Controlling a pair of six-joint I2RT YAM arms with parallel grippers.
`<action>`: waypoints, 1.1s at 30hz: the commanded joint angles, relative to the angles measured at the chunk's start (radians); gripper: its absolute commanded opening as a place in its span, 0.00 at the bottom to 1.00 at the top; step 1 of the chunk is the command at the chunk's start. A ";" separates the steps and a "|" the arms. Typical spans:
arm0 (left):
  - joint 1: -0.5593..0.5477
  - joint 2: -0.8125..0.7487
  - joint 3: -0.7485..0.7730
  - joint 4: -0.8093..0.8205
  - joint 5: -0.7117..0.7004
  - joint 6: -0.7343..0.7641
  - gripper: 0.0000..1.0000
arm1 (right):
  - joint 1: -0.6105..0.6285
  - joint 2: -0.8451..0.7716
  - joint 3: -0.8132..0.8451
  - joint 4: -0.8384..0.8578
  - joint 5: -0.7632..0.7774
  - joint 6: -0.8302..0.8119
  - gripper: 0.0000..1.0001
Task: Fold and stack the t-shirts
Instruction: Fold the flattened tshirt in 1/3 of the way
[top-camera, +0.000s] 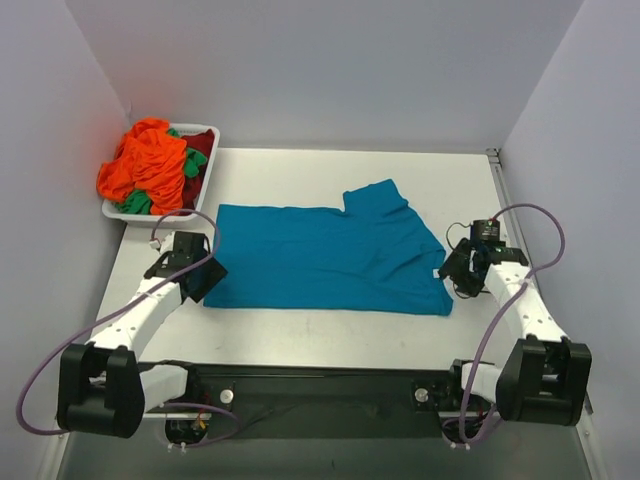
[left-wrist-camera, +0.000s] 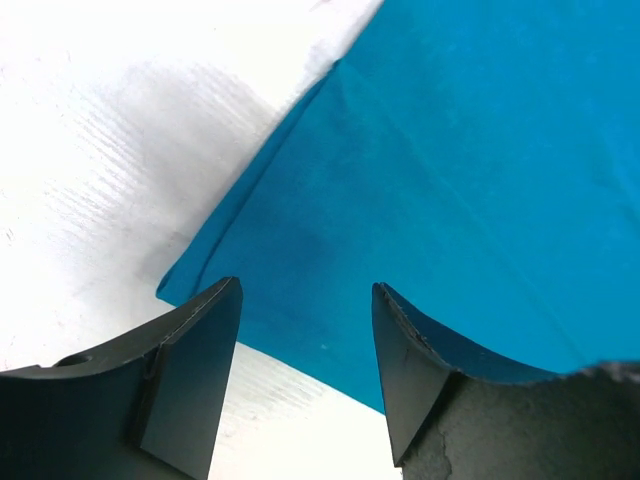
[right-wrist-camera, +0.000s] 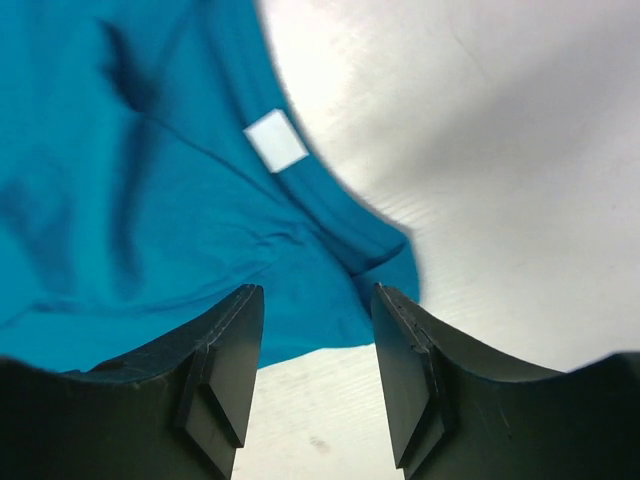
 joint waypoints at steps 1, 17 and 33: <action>0.006 -0.060 0.051 -0.057 -0.021 0.011 0.65 | 0.025 -0.102 0.052 -0.073 -0.067 0.053 0.47; 0.014 -0.196 -0.141 -0.012 0.005 -0.020 0.67 | 0.272 -0.218 -0.208 0.054 0.009 0.305 0.45; 0.014 -0.121 -0.218 0.083 -0.051 -0.018 0.57 | 0.105 -0.139 -0.274 0.060 0.024 0.257 0.45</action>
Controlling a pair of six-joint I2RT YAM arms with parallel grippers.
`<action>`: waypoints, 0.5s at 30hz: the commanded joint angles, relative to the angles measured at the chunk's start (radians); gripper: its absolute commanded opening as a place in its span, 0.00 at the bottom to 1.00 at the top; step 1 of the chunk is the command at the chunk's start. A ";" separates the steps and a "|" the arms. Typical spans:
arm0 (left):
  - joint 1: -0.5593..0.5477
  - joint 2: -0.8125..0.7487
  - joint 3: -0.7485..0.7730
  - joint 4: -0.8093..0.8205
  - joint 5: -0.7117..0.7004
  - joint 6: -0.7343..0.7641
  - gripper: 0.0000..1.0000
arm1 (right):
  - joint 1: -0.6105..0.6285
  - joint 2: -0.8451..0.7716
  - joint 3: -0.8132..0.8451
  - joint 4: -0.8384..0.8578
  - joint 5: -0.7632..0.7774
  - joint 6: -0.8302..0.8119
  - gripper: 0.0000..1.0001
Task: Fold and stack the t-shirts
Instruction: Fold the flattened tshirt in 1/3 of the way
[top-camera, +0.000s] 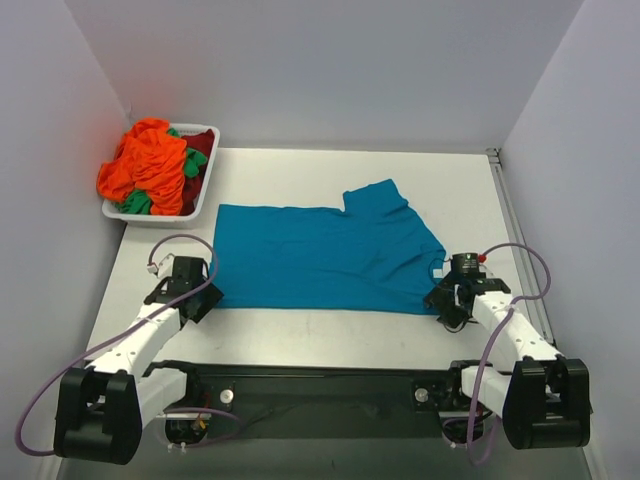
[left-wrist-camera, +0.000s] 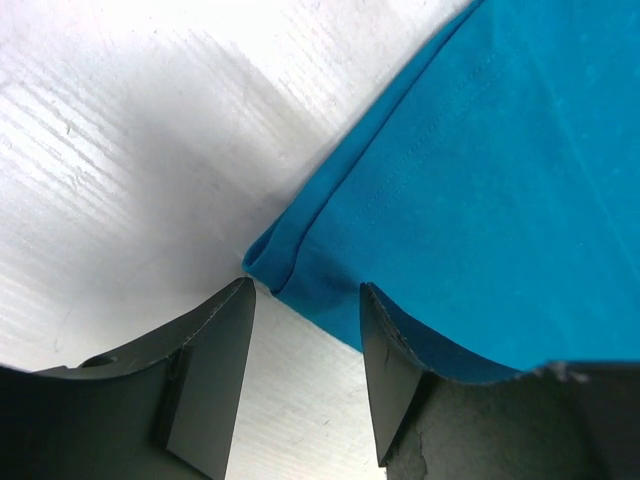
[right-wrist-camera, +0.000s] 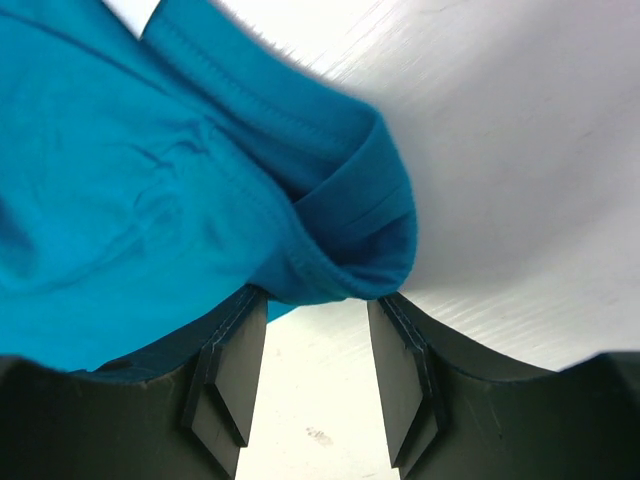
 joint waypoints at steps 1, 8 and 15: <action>0.005 0.036 -0.009 0.041 -0.028 0.006 0.54 | -0.026 0.010 -0.002 -0.011 0.042 -0.032 0.45; 0.007 0.061 0.017 0.055 -0.031 0.016 0.25 | -0.031 0.040 0.034 -0.009 0.093 -0.057 0.35; 0.005 0.033 0.076 -0.036 -0.050 0.039 0.00 | -0.032 0.040 0.063 -0.026 0.059 -0.066 0.00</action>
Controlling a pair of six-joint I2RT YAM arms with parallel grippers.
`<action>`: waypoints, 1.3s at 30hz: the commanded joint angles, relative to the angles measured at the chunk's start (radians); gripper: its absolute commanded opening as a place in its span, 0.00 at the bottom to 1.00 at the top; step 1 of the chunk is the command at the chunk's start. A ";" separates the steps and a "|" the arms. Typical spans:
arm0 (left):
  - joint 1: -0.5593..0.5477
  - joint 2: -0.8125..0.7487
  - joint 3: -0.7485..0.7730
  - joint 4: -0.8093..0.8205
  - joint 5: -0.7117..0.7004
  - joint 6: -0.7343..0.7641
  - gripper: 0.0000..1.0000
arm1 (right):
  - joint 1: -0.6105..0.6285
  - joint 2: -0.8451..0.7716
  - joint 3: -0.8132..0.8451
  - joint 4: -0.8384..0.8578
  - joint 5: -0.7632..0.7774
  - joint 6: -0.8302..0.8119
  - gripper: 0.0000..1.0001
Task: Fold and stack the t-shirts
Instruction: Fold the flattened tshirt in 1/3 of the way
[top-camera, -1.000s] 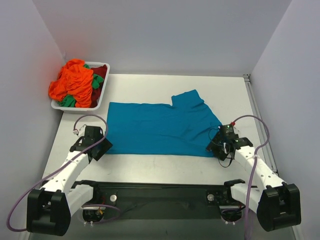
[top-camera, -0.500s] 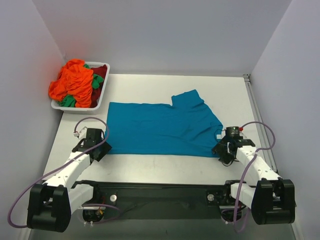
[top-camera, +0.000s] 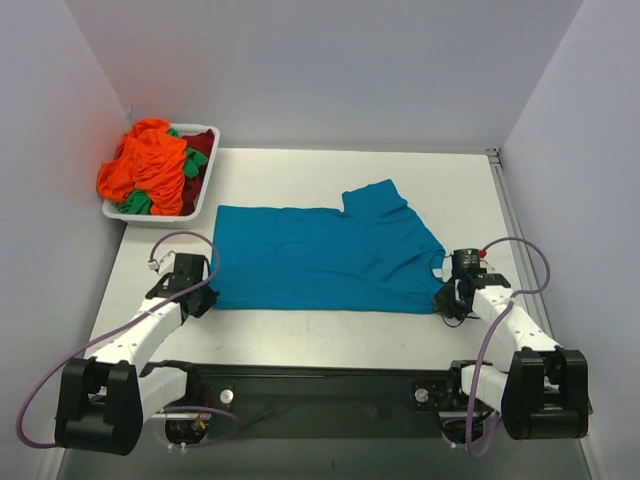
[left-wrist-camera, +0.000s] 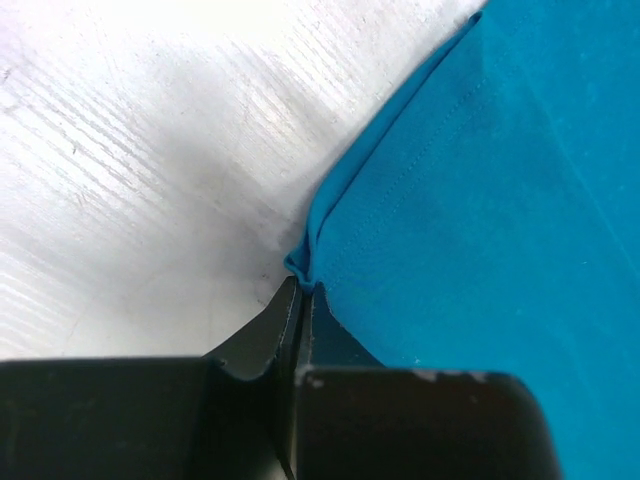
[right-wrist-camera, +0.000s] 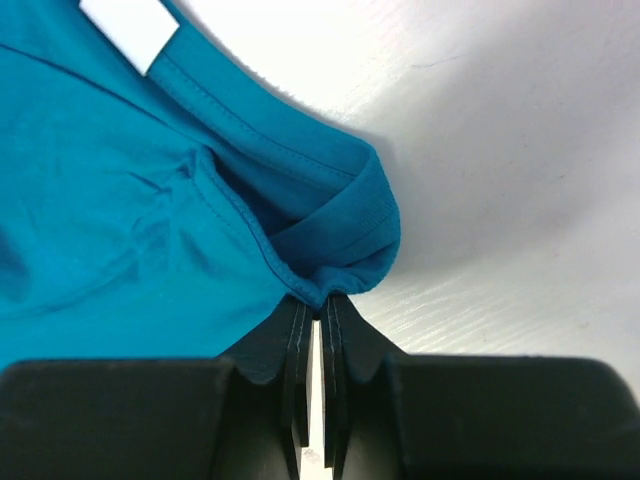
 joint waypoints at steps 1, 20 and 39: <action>0.007 -0.028 0.059 -0.074 -0.033 0.015 0.00 | -0.006 -0.030 0.031 -0.047 -0.023 -0.004 0.00; 0.002 -0.267 0.059 -0.366 -0.053 -0.100 0.08 | -0.011 -0.346 0.089 -0.512 0.037 0.193 0.00; -0.033 0.063 0.465 -0.205 -0.134 0.081 0.65 | 0.078 0.047 0.388 -0.201 -0.116 -0.037 0.51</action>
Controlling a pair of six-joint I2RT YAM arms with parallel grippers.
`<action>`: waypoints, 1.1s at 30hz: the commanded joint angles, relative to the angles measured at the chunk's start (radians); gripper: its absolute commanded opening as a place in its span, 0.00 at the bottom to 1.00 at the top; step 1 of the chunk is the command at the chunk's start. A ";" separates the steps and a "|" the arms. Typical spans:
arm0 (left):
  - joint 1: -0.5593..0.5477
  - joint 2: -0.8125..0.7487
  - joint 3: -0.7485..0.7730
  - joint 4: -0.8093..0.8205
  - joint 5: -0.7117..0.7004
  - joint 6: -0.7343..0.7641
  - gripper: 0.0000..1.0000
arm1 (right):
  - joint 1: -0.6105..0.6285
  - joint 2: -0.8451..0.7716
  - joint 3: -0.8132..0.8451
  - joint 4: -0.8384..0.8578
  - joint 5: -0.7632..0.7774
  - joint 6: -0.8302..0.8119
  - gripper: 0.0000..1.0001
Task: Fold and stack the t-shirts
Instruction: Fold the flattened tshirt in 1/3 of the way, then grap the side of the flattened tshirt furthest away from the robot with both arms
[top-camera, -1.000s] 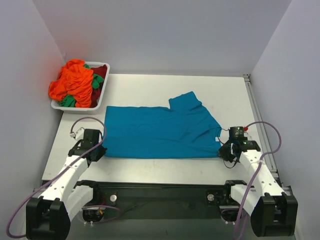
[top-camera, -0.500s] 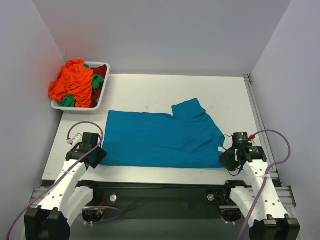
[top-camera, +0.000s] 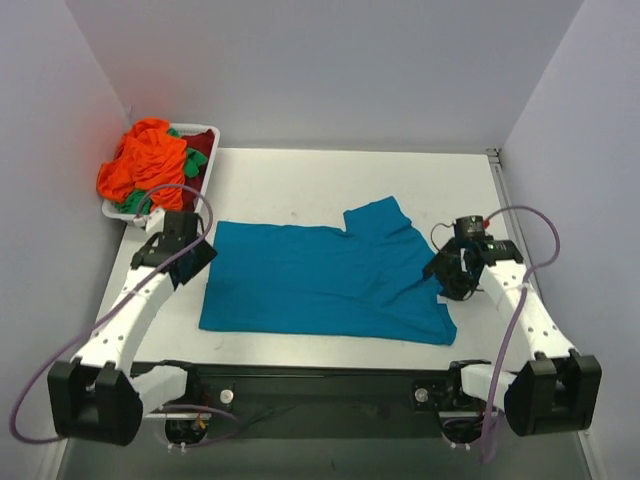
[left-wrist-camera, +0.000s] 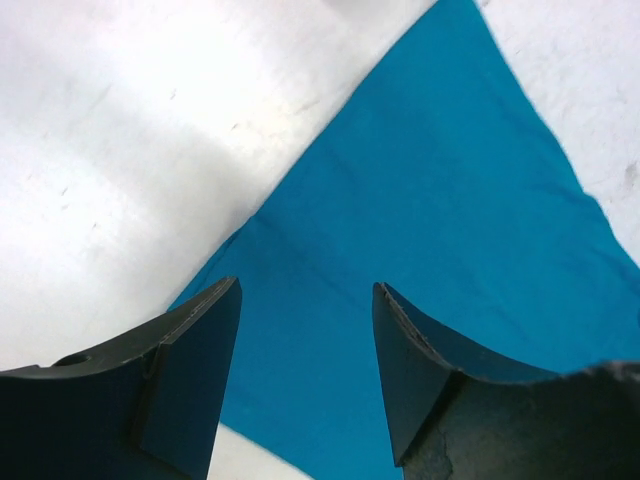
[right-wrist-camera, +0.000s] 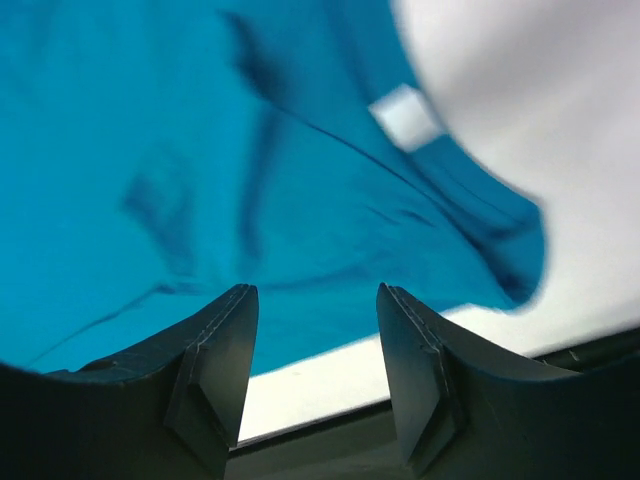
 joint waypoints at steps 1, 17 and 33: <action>-0.035 0.175 0.125 0.128 -0.073 0.063 0.65 | 0.030 0.119 0.137 0.176 -0.075 -0.131 0.51; -0.050 0.898 0.731 0.114 -0.184 0.146 0.52 | 0.060 0.671 0.639 0.312 -0.152 -0.305 0.48; -0.035 1.115 0.849 0.068 -0.176 0.118 0.48 | 0.043 0.866 0.814 0.315 -0.206 -0.339 0.48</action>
